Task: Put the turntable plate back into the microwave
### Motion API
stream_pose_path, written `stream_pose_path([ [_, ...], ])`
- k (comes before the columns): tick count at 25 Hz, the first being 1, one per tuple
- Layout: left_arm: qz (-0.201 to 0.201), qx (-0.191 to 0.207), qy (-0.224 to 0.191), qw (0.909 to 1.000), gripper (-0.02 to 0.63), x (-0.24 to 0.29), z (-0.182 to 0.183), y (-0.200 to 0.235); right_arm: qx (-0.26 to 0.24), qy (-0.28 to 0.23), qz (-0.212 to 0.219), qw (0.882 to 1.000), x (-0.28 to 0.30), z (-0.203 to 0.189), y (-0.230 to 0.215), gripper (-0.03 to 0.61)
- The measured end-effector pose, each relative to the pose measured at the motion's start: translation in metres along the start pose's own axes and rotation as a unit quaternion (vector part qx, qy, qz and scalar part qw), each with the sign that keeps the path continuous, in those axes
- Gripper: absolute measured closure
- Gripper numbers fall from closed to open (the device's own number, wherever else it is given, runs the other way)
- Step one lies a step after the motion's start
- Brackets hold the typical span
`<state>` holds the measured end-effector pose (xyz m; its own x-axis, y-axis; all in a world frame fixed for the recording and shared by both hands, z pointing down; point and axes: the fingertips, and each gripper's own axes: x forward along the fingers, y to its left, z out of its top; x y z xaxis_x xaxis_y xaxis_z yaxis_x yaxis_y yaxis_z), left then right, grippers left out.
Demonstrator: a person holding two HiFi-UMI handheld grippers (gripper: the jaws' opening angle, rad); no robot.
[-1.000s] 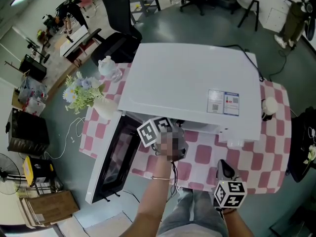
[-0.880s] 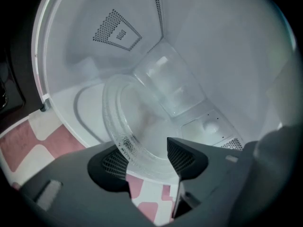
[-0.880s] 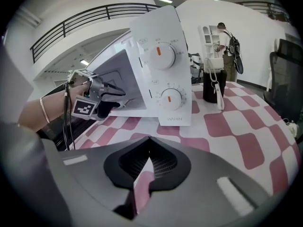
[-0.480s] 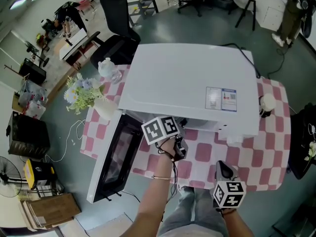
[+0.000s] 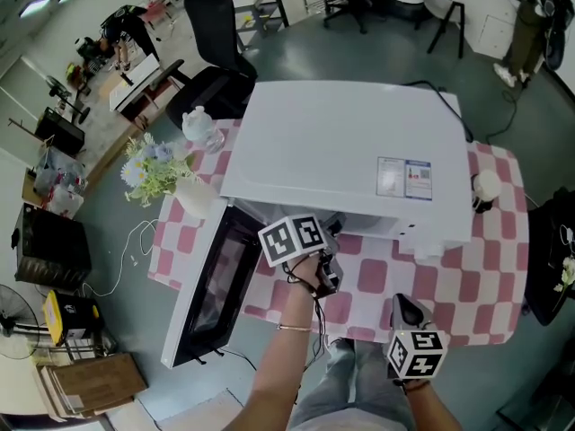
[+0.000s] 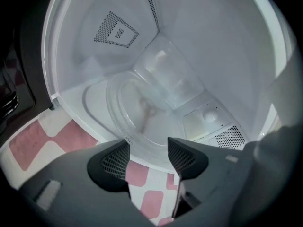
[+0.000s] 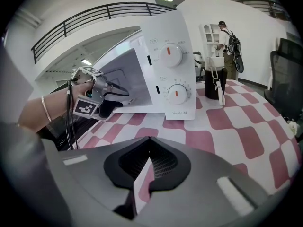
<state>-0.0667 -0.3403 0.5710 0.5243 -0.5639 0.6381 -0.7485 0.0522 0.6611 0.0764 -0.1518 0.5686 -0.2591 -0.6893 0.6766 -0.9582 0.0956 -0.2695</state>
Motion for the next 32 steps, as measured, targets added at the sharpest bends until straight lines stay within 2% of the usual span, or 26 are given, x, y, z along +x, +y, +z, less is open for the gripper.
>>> stream_pose_path([
  [13, -0.026, -0.012, -0.017, 0.9994, 0.39, -0.012, -0.002, -0.001, -0.009, 0.004, 0.008, 1.0, -0.004, -0.01, 0.013, 0.568],
  [18, -0.026, 0.003, -0.031, 0.9992, 0.396, -0.027, 0.0, -0.002, -0.015, 0.002, 0.01, 1.0, -0.008, -0.01, 0.018, 0.568],
  [22, -0.012, 0.034, -0.04, 0.9986, 0.396, -0.044, -0.002, -0.001, -0.02, -0.003, 0.013, 1.0, -0.011, -0.005, 0.023, 0.568],
  [25, 0.004, 0.073, -0.052, 0.9959, 0.397, -0.062, -0.006, -0.003, -0.026, -0.008, 0.015, 1.0, -0.013, 0.001, 0.025, 0.568],
  [32, 0.042, 0.179, -0.103, 0.9775, 0.428, -0.117, -0.011, -0.015, -0.047, -0.023, 0.023, 0.998, -0.018, 0.023, 0.039, 0.568],
])
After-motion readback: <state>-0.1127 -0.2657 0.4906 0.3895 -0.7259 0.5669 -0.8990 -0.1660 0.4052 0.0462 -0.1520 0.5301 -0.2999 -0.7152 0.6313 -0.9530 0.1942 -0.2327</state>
